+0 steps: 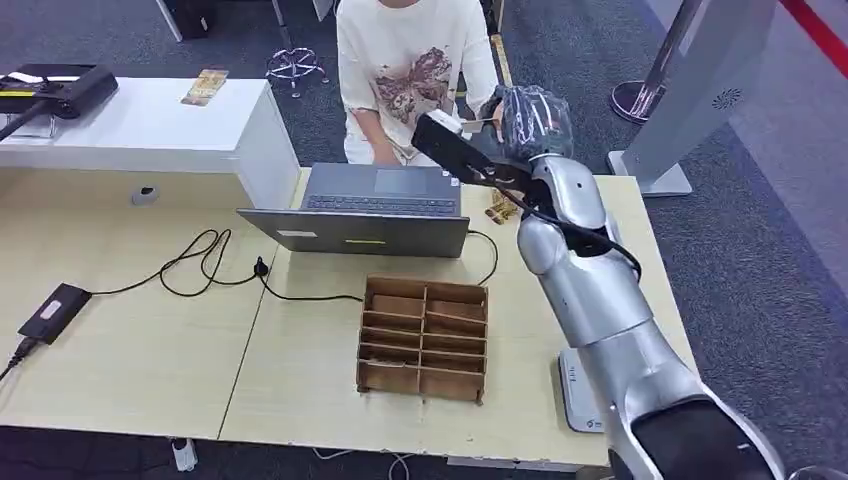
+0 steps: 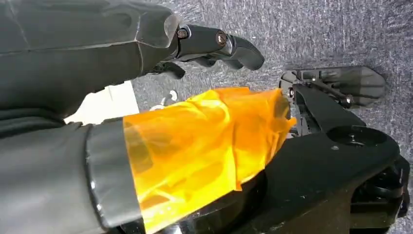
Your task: Pass the card to the sensor for recognition and then transmit it.
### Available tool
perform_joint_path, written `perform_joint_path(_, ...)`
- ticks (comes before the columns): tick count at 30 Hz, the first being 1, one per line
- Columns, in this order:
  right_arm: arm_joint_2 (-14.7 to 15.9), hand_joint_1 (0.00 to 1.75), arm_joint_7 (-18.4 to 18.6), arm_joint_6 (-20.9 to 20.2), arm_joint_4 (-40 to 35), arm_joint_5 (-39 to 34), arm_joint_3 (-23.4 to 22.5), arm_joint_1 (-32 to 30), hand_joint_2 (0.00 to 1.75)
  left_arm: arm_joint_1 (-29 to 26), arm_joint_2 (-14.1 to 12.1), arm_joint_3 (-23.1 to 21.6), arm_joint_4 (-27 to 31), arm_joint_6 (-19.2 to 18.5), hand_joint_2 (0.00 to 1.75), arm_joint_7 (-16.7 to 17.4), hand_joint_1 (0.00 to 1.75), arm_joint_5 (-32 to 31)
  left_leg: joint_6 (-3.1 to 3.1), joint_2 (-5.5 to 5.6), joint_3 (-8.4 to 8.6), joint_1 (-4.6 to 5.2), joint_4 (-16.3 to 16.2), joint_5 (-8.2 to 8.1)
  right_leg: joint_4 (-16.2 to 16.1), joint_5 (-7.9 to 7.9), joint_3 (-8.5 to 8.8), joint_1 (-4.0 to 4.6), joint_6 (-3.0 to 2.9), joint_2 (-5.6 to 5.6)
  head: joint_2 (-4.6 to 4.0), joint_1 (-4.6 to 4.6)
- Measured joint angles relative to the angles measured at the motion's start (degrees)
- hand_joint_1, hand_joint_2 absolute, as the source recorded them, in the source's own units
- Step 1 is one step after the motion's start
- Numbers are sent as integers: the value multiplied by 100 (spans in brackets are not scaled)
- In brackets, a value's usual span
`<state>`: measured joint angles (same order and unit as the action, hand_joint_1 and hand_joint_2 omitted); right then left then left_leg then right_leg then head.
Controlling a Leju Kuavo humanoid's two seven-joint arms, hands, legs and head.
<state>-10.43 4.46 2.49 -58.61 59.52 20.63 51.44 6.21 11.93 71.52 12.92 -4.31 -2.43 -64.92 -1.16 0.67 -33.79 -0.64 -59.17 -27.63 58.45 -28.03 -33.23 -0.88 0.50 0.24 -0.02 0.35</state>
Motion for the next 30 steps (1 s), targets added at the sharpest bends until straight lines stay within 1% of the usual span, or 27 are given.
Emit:
perform_joint_path(8,-63,175,-2,-70,1255,-278,-319,576,175,-1,-11,-50,0,0,0,9,0,-48,0,0,0,0,0,0,-1,1,-1,0,0,0,0,-2)
perform_joint_path(12,-68,175,-17,-63,1728,-295,-478,774,175,0,-13,-63,0,-2,0,9,0,-48,0,0,0,-1,-1,0,-1,0,0,1,0,0,0,4)
perform_joint_path(16,-81,175,-80,-81,2101,-379,-624,917,175,0,-30,-90,0,-11,0,7,0,-48,0,0,-1,0,-1,0,-1,0,-3,0,0,1,0,2)
perform_joint_path(22,-100,175,-203,-66,2334,-424,-817,928,175,0,-55,-94,0,-17,0,-2,0,-46,0,0,-1,0,0,0,0,0,-3,1,0,1,2,2)
perform_joint_path(23,-100,161,-206,-66,2355,-413,-835,927,175,-1,-59,-94,0,-17,0,-2,0,-46,0,0,-1,0,0,0,0,0,-3,0,0,1,0,0)
perform_joint_path(24,-101,0,-205,-66,2373,-396,-844,928,175,-1,-59,-94,0,-17,0,-2,0,-44,0,0,-1,0,0,0,0,0,-2,0,0,1,2,2)
perform_joint_path(30,-125,0,-241,-2,2474,-404,-868,920,175,-1,-63,-94,0,-17,0,-2,0,-31,0,0,0,0,-1,0,0,0,-2,0,0,1,0,2)
